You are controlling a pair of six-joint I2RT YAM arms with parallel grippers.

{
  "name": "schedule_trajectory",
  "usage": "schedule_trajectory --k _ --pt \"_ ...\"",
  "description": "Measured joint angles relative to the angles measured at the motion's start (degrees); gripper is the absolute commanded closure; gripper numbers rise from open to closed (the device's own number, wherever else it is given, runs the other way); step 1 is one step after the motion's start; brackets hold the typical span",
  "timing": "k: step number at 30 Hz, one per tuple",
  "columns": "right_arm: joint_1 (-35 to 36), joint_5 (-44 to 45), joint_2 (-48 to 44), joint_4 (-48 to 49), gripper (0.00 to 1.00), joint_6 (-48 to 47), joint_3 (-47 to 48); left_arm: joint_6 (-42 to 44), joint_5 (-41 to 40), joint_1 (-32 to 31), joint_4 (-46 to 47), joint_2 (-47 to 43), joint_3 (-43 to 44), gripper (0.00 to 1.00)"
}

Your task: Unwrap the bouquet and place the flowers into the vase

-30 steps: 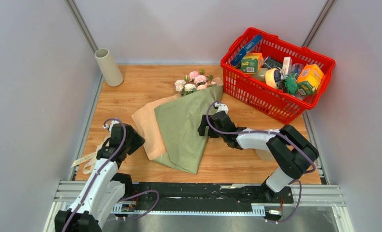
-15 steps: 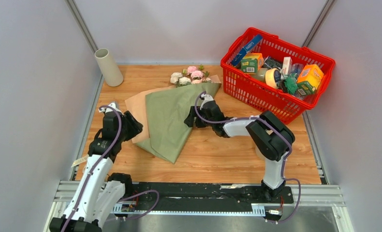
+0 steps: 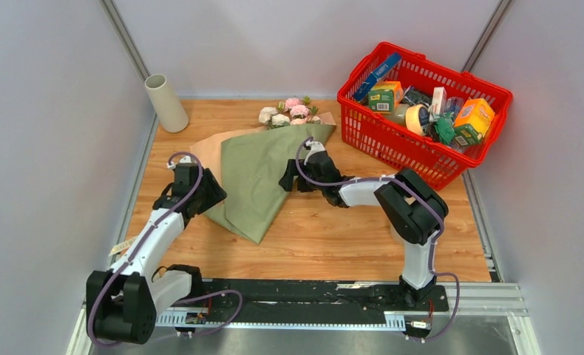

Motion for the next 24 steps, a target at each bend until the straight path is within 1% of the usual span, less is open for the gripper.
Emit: schedule_trajectory --k 5,8,10,12,17,18,24 --pt "-0.48 3.69 -1.22 -0.15 0.12 2.23 -1.33 0.35 -0.11 0.00 5.64 6.14 0.11 0.35" --pt "-0.74 5.29 -1.25 -0.09 0.11 3.65 -1.33 0.63 1.49 0.00 9.01 10.84 0.09 0.35" --pt "-0.98 5.81 -1.22 -0.11 0.11 4.63 -1.22 0.94 2.60 0.00 10.62 13.20 0.09 0.36" --pt "-1.33 6.45 -0.92 -0.22 0.11 5.55 -0.76 1.07 3.21 0.00 11.41 14.80 0.09 0.41" --pt "-2.23 6.45 2.29 1.25 0.12 6.05 2.60 1.03 5.31 0.00 14.78 14.88 -1.44 0.53" --pt "-2.27 6.16 2.82 1.70 0.12 5.97 3.10 0.96 5.73 0.00 15.43 14.60 -2.08 0.54" --pt "-2.62 3.82 5.57 2.38 0.12 4.70 6.54 0.79 7.08 0.00 17.55 14.08 -4.46 0.54"
